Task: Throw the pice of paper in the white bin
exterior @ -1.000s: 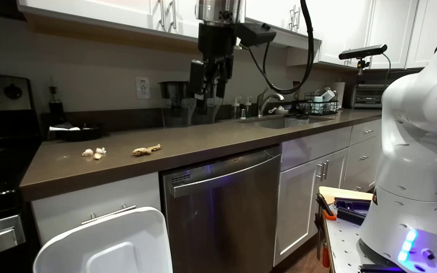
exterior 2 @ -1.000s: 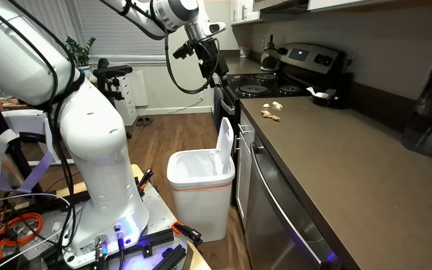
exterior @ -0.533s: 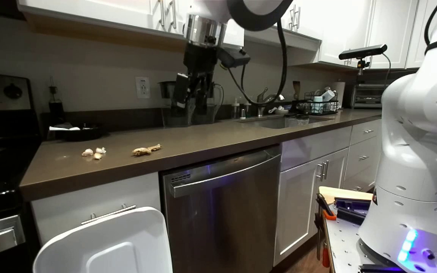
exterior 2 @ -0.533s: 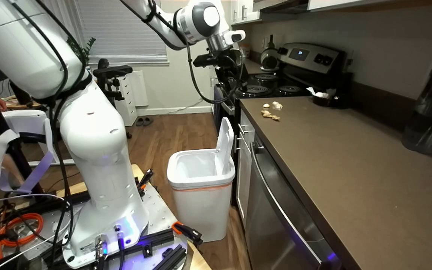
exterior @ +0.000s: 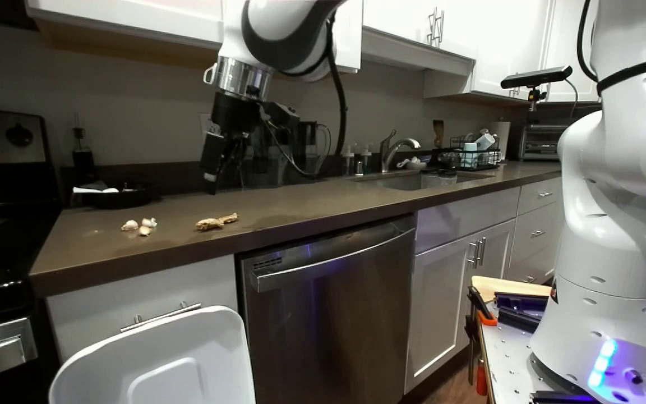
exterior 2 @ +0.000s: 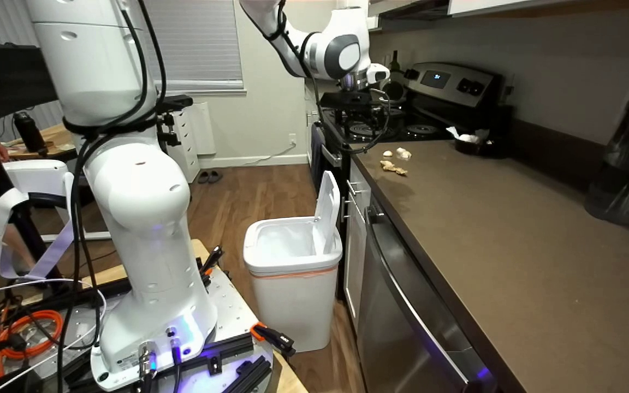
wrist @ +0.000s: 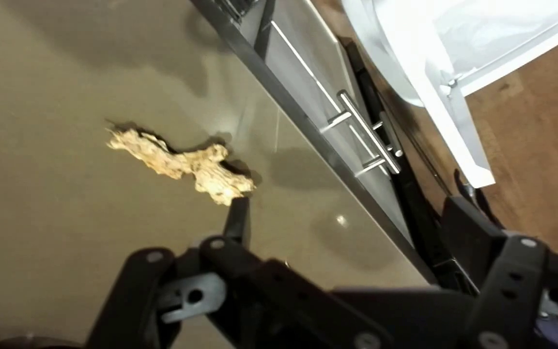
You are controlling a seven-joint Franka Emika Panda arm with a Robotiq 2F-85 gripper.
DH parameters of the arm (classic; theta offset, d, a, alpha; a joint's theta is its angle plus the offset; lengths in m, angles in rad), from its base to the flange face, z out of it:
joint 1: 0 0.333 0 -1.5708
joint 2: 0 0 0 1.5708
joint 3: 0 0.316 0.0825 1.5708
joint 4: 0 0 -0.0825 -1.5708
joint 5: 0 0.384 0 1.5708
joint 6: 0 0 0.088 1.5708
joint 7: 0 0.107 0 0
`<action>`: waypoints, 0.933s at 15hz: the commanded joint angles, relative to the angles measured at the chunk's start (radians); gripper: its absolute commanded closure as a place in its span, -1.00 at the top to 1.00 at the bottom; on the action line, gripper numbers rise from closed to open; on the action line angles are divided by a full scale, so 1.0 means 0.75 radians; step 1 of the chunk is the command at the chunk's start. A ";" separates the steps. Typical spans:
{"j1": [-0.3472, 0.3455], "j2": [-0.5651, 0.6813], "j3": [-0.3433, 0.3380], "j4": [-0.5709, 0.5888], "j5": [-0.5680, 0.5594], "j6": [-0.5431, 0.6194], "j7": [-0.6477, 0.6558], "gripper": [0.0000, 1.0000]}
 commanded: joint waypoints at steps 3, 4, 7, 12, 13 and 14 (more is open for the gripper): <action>-0.028 0.255 0.005 0.501 0.058 -0.500 -0.379 1.00; -0.030 0.288 0.004 0.572 0.033 -0.587 -0.421 1.00; -0.039 0.347 0.005 0.686 -0.008 -0.668 -0.538 1.00; -0.037 0.339 0.006 0.648 -0.002 -0.606 -0.501 1.00; -0.029 0.347 0.006 0.602 -0.024 -0.545 -0.505 1.00; -0.020 0.349 0.002 0.591 -0.069 -0.547 -0.523 1.00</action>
